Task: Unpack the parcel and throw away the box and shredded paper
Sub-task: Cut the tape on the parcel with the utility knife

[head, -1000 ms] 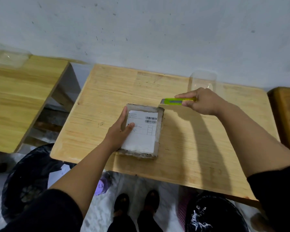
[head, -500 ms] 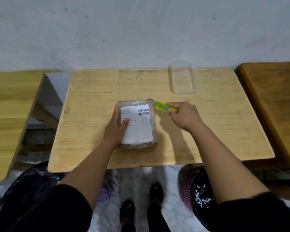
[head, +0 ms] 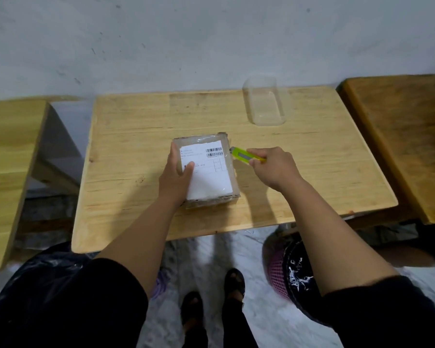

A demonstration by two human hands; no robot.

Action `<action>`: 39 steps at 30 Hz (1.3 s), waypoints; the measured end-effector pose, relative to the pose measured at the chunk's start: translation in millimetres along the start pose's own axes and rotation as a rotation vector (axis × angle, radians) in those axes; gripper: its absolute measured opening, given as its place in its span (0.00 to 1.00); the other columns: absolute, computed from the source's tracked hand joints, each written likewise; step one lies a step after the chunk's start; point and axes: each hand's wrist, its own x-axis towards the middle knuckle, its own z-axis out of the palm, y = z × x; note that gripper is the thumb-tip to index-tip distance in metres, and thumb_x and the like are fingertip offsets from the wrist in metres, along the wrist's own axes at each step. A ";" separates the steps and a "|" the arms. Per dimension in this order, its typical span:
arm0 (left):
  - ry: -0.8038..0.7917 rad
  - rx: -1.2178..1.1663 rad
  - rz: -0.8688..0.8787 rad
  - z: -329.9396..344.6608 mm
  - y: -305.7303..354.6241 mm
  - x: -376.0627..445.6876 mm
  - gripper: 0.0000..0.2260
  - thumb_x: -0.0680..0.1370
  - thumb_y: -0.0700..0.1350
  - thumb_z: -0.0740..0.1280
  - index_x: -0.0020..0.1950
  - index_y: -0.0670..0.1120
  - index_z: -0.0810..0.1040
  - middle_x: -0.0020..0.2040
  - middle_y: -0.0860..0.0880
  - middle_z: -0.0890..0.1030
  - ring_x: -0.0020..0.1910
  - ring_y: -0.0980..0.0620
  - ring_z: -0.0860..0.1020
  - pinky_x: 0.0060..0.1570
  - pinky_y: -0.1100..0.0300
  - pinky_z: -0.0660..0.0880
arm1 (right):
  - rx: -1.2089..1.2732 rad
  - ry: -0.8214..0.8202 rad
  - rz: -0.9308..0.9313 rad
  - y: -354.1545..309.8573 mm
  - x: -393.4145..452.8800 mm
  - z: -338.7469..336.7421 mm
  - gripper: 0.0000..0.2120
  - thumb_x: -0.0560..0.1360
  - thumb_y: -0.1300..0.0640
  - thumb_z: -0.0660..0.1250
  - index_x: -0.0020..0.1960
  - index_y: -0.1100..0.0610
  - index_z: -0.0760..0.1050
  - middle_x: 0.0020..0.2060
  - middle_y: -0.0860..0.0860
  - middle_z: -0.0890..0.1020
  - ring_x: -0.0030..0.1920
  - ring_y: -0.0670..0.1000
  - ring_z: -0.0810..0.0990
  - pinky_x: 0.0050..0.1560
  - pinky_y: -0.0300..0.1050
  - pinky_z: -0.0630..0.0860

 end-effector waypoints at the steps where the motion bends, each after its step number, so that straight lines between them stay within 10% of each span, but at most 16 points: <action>1: 0.002 0.003 0.005 0.3 -0.1 -0.2 0.30 0.79 0.52 0.59 0.76 0.57 0.46 0.76 0.53 0.59 0.72 0.48 0.64 0.61 0.59 0.64 | 0.005 -0.008 0.002 2.0 -3.2 0.3 0.16 0.76 0.55 0.62 0.63 0.46 0.75 0.61 0.53 0.79 0.58 0.55 0.77 0.50 0.36 0.69; 24: 0.009 -0.061 0.000 1.9 -2.1 1.5 0.30 0.78 0.52 0.59 0.76 0.57 0.48 0.76 0.54 0.60 0.73 0.49 0.63 0.70 0.50 0.63 | 0.030 -0.057 -0.089 49.7 -60.9 1.1 0.16 0.76 0.54 0.64 0.63 0.44 0.75 0.63 0.48 0.78 0.61 0.51 0.77 0.50 0.30 0.67; 29: -0.144 -0.097 0.034 -10.8 -9.7 5.3 0.30 0.79 0.53 0.58 0.75 0.58 0.43 0.77 0.53 0.57 0.73 0.48 0.62 0.71 0.47 0.63 | -0.298 0.108 -0.425 48.1 -77.0 -3.9 0.18 0.77 0.49 0.61 0.67 0.45 0.69 0.49 0.55 0.84 0.49 0.61 0.80 0.45 0.49 0.74; 39: -0.160 -0.106 0.080 -12.5 -11.9 3.1 0.31 0.80 0.52 0.58 0.76 0.55 0.42 0.77 0.53 0.54 0.75 0.51 0.56 0.73 0.50 0.58 | -0.399 0.075 -0.821 42.9 -61.2 21.5 0.18 0.75 0.45 0.56 0.61 0.44 0.76 0.32 0.47 0.78 0.32 0.53 0.78 0.26 0.41 0.67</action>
